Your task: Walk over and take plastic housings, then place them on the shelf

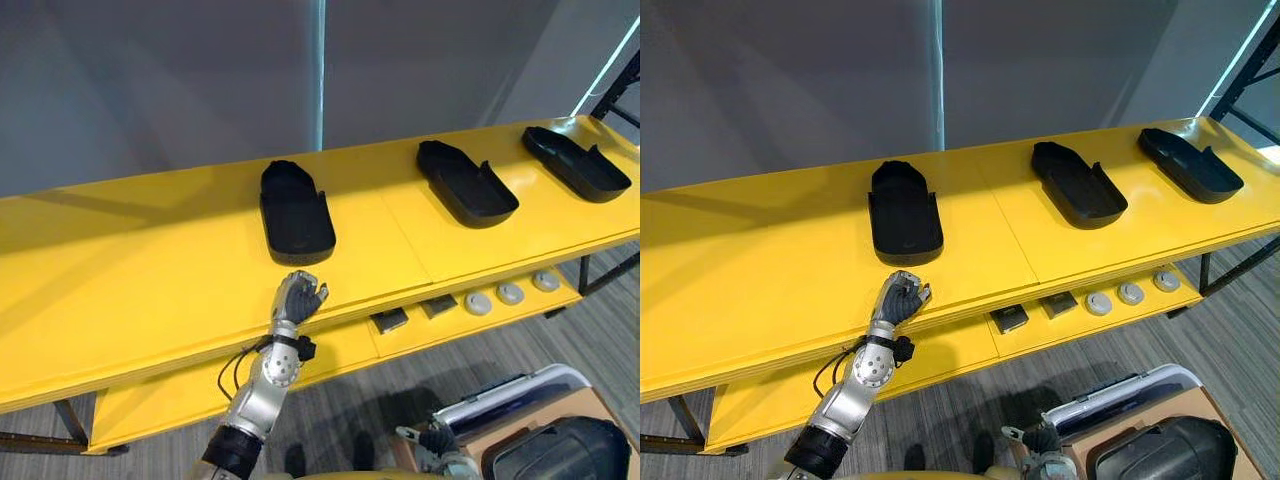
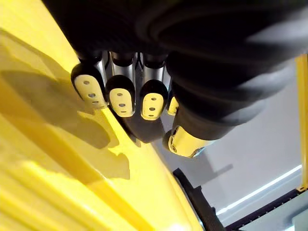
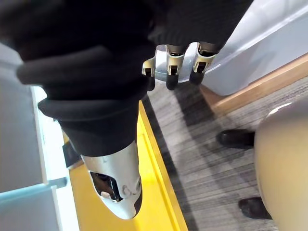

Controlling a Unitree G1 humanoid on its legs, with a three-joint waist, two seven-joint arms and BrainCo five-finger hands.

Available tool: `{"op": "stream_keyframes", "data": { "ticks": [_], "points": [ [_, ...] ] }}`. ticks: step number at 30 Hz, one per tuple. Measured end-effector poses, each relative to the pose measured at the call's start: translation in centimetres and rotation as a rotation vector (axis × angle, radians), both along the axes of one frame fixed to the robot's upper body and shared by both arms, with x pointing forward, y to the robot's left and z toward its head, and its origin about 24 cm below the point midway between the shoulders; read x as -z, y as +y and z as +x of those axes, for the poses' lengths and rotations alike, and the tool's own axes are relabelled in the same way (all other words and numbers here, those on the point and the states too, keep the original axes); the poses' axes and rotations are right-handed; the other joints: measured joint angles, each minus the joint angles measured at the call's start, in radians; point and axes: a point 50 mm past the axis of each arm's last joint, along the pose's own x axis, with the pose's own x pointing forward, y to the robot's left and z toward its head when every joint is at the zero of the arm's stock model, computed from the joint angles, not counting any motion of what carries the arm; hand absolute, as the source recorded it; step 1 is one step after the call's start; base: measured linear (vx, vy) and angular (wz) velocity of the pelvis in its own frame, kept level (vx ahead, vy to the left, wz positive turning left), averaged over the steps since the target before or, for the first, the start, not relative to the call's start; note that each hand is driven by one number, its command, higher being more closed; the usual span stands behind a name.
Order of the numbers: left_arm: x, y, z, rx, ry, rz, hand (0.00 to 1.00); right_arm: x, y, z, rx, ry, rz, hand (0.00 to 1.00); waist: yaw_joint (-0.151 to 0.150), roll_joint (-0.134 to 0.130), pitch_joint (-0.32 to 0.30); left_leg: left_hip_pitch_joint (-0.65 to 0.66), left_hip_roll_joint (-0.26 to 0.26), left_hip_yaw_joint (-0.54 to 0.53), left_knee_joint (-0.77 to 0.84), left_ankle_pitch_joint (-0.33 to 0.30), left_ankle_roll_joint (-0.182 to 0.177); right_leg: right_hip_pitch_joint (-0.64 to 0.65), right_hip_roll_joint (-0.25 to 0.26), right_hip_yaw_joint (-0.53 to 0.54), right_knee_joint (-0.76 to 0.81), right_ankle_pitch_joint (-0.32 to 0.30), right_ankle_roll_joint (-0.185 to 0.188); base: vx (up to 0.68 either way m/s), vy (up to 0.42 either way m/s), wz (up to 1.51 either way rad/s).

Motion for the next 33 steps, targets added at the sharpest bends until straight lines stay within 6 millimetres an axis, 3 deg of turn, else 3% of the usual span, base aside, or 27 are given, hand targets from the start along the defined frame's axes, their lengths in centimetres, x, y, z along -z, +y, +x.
{"op": "stream_keyframes", "data": {
  "ticks": [17, 33],
  "points": [
    [-0.5, 2.0, 2.5, -0.111, 0.011, 0.008, 1.00, -0.2, -0.1, 0.5, -0.004, -0.012, -0.003, 0.00, -0.029, 0.000, 0.000, -0.002, 0.000, 0.030, 0.000, -0.001, 0.001, -0.013, 0.001, 0.027, 0.000, 0.005, 0.005, 0.00, 0.014, -0.05],
    [-0.7, 3.1, 2.7, -0.160, 0.004, -0.010, 1.00, -0.2, 0.0, 0.6, -0.011, -0.014, -0.006, 0.00, -0.038, -0.001, 0.000, -0.001, 0.001, 0.042, 0.000, -0.004, 0.003, -0.018, 0.003, 0.040, 0.000, 0.007, 0.006, 0.00, 0.005, -0.02]
  ]
}}
